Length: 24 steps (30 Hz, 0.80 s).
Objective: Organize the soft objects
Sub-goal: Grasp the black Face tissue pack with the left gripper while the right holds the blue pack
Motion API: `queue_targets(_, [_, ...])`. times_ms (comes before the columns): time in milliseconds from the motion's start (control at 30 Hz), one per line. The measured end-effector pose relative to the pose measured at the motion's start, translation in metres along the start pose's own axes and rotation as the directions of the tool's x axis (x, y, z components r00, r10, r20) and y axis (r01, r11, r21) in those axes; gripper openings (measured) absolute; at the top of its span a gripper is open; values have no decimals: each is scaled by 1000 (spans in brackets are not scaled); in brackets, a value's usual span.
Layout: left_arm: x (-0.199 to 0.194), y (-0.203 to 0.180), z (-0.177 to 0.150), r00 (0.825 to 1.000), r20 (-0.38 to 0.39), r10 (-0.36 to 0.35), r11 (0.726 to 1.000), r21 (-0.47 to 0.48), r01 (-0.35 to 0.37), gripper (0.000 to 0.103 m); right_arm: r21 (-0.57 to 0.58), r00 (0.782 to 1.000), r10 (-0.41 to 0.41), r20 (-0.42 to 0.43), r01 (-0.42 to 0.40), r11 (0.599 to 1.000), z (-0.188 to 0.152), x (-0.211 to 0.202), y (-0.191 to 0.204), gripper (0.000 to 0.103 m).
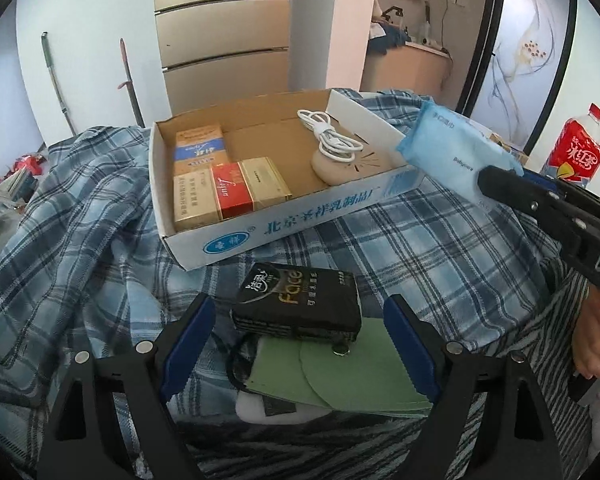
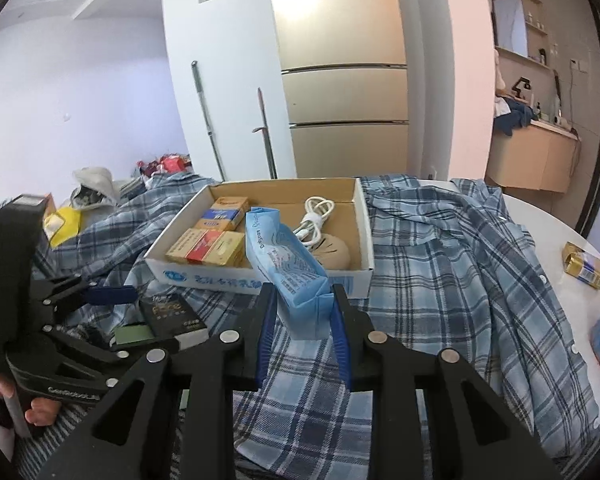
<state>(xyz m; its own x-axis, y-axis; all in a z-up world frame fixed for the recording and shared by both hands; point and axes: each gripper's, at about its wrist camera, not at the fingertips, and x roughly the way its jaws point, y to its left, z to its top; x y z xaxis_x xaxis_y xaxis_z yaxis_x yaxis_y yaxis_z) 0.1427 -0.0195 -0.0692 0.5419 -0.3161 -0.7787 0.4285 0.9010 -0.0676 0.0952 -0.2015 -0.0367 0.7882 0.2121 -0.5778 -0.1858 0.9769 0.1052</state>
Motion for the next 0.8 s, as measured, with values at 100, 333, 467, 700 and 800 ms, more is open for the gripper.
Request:
queue_targets(100, [2, 1, 0, 999, -19, -48, 999, 2, 48, 87, -20, 1000, 8, 7, -8, 1000, -1, -1, 5, 26])
queue_targets(333, [0, -5, -2, 994, -26, -111, 993, 28, 111, 87, 3, 1000, 6, 15, -6, 1000, -1, -4, 1, 26])
queue_targets(467, [1, -12, -3, 994, -38, -105, 992, 60, 107, 87, 39, 1000, 8, -1, -8, 999, -1, -2, -6, 26])
queue_targets(700, [-1, -14, 2, 998, -27, -52, 995, 83, 54, 87, 34, 1000, 0, -19, 1, 999, -2, 2, -4, 26])
queue_targets(800, [0, -23, 7, 999, -28, -25, 986, 162, 29, 87, 22, 1000, 0, -12, 0, 1000, -2, 1, -2, 26])
